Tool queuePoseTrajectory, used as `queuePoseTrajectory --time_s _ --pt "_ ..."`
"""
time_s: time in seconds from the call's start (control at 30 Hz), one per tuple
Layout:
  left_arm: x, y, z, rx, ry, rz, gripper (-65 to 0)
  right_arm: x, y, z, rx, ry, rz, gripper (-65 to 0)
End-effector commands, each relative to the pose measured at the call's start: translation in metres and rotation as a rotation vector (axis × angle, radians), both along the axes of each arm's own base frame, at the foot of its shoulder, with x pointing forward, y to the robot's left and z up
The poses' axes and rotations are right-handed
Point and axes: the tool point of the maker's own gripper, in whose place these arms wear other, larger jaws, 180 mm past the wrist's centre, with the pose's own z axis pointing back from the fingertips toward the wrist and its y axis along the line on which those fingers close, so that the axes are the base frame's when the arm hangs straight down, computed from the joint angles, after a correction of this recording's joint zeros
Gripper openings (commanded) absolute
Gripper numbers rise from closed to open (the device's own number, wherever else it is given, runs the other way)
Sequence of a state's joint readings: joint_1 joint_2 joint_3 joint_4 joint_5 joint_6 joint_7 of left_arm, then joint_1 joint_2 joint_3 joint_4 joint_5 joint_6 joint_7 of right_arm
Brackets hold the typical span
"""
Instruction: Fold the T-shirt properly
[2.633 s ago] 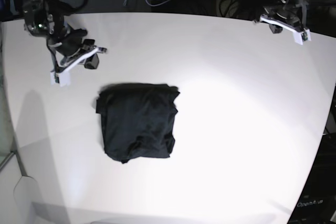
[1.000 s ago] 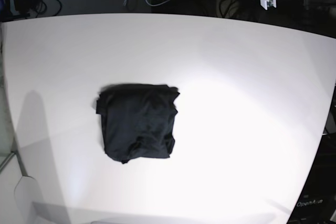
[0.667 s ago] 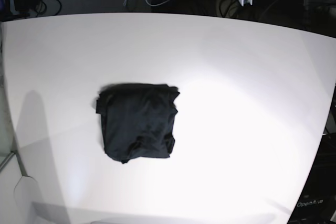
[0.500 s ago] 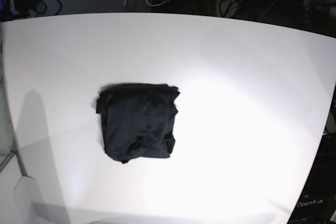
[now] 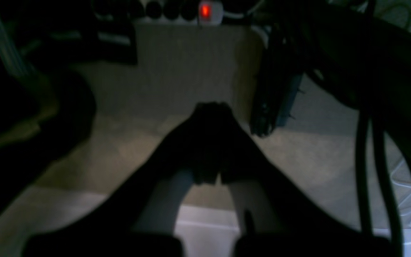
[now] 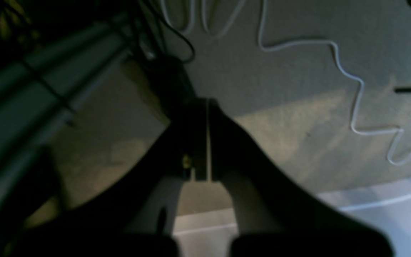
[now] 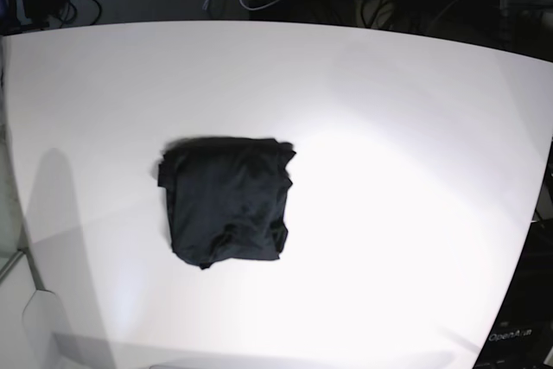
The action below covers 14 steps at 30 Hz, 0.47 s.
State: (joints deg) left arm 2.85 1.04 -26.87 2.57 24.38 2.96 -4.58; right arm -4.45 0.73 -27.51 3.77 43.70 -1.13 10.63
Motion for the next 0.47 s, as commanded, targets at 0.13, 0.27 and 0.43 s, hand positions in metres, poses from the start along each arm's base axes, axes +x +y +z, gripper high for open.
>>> queuePoseTrajectory --time_s 0.13,0.27,0.43 --pt "0.001 0.002 0.001 0.042 -0.008 -0.028 -65.0 0.002 0.024 0.001 0.026 -0.03 -0.012 -65.0" --pt "0.003 0.001 0.001 0.043 -0.013 -0.026 -65.0 0.004 0.029 0.002 0.027 -0.054 -0.016 -65.0" --pt "0.004 0.002 0.001 0.044 -0.014 -0.029 -65.0 0.008 0.046 0.003 0.051 -0.061 -0.019 -65.0"
